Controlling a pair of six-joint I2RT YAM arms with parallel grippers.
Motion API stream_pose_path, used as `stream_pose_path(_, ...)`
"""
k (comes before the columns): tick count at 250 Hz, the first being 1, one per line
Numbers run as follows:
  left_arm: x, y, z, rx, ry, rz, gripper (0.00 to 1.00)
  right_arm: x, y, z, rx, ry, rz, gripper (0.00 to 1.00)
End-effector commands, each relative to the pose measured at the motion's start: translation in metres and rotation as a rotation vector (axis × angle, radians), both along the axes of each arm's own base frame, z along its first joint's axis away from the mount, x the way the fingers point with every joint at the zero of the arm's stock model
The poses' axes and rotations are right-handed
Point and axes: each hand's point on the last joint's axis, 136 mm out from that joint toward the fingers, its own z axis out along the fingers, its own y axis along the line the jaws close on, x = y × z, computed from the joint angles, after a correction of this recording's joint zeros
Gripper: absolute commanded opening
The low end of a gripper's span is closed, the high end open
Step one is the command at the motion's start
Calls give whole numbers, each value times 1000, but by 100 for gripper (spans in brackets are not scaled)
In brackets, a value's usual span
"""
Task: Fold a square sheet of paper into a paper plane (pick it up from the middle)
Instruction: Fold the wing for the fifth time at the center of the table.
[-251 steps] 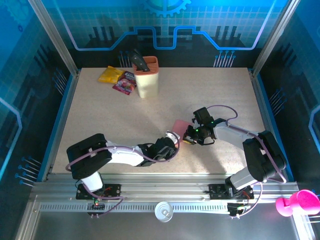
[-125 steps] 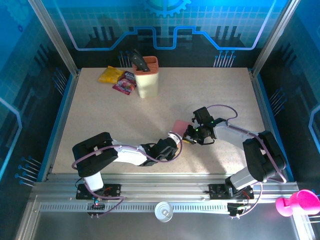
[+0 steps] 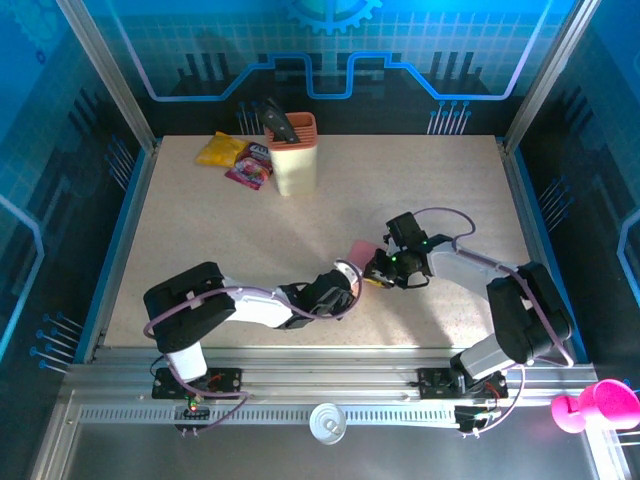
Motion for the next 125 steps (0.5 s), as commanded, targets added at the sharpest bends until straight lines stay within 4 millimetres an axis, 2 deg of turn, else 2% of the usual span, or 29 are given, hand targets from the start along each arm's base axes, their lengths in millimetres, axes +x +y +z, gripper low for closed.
stream_pose_path(1,-4,-1,7,-93,63,-7,0,5,-10,26,-5,-51,-9,20)
stream_pose_path(46,-7,1,8,-195,160,-2,0,10,-31,48,-21,-111,-38,21)
stream_pose_path(82,-7,5,9,-261,215,21,0,11,-37,50,-59,-129,-11,20)
stream_pose_path(119,-8,7,11,-310,258,39,0,11,-39,42,-86,-131,23,20)
stream_pose_path(125,-7,8,11,-318,265,45,0,18,-36,50,-79,-154,28,19)
